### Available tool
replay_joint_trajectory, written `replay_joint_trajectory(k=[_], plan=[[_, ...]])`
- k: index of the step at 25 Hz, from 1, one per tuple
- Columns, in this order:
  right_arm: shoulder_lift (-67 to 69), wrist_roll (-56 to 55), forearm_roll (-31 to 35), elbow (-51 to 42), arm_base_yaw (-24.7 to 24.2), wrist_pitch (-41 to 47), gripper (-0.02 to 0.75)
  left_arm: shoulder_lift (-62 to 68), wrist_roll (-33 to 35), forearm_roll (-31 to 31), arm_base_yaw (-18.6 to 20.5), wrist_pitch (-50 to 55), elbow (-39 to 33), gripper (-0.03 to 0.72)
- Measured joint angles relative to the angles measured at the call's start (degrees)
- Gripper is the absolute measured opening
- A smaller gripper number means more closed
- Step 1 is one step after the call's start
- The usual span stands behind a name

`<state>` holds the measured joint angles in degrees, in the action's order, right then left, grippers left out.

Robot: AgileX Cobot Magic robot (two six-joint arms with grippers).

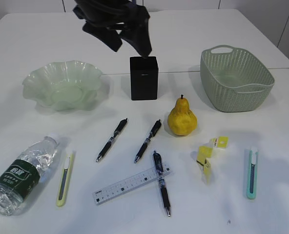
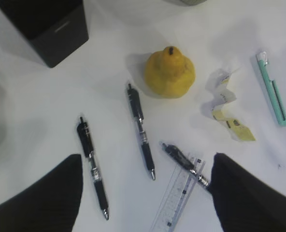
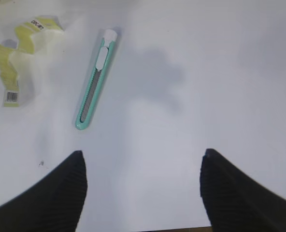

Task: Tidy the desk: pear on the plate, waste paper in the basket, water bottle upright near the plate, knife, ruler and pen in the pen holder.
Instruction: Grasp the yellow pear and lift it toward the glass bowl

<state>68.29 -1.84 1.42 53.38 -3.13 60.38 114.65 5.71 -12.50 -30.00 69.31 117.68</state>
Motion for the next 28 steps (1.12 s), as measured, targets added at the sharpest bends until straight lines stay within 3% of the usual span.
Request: replay_joint_trajectory(k=[10,28], plan=[[0.00,0.00,0.00,0.00,0.00,0.00,0.568,16.00,0.04,-6.78,-2.84,-0.38,15.41,0.588],[0.91,0.00,0.00,0.03,0.00,0.00,0.568,26.52,2.96,-9.33,-4.91,-10.14,17.18,0.588]])
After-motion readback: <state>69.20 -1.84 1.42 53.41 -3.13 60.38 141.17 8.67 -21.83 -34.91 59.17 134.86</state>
